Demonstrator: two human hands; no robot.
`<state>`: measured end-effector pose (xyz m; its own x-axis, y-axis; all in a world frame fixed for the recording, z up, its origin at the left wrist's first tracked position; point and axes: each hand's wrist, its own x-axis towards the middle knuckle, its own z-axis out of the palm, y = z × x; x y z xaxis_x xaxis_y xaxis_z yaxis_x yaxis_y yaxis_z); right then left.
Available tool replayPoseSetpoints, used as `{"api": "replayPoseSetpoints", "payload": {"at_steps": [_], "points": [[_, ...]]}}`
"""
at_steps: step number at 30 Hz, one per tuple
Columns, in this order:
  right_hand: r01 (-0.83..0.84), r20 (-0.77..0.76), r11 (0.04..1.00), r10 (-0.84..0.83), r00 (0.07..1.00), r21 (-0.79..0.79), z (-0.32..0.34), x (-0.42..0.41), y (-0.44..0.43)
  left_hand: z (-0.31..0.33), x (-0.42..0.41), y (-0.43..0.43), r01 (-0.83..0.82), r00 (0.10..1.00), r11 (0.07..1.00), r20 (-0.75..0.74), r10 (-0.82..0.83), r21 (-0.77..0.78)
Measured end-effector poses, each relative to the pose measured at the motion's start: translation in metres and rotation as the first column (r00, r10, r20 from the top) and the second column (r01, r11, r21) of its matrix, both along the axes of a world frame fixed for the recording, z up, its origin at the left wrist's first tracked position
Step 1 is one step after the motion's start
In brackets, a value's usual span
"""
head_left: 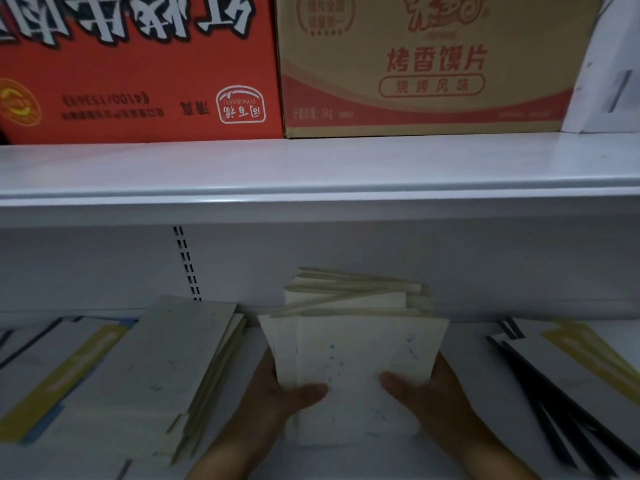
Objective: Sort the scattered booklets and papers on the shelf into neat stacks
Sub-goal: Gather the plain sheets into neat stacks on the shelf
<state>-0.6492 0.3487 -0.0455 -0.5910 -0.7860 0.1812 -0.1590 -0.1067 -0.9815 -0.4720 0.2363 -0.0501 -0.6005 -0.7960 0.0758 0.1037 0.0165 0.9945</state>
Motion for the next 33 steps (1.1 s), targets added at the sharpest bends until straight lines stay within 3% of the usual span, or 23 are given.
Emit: {"api": "replayPoseSetpoints", "payload": {"at_steps": [2, 5, 13, 18, 26, 30, 33], "points": [[-0.018, 0.065, 1.0, 0.019, 0.998, -0.016, 0.005, 0.001, 0.0, -0.006, 0.001, 0.002, -0.01, 0.998, 1.0, 0.069, 0.011, -0.023], [-0.03, 0.039, 0.999, 0.031, 0.999, -0.042, 0.018, 0.012, 0.0, -0.008, 0.004, 0.003, -0.021, 0.991, 0.994, 0.128, 0.035, -0.105], [0.04, 0.006, 0.978, -0.039, 0.999, -0.203, 0.03, 0.017, -0.008, 0.015, -0.005, 0.007, -0.133, 0.987, 0.964, -0.117, 0.108, -0.228], [0.062, -0.139, 0.964, -0.1, 0.985, -0.259, 0.033, 0.011, -0.016, 0.03, -0.012, 0.012, -0.24, 0.955, 0.938, -0.231, 0.183, -0.249], [0.129, -0.111, 0.951, -0.166, 0.98, -0.28, 0.03, 0.014, -0.021, 0.047, -0.012, 0.012, -0.28, 0.956, 0.893, -0.182, 0.228, -0.352], [0.126, -0.145, 0.955, -0.17, 0.975, -0.267, 0.036, 0.013, -0.021, 0.061, -0.009, 0.009, -0.177, 0.967, 0.955, -0.225, 0.123, -0.238], [0.102, -0.132, 0.945, -0.149, 0.98, -0.31, 0.042, 0.012, -0.018, 0.07, -0.011, 0.01, -0.222, 0.952, 0.962, -0.248, 0.179, -0.158]]}}
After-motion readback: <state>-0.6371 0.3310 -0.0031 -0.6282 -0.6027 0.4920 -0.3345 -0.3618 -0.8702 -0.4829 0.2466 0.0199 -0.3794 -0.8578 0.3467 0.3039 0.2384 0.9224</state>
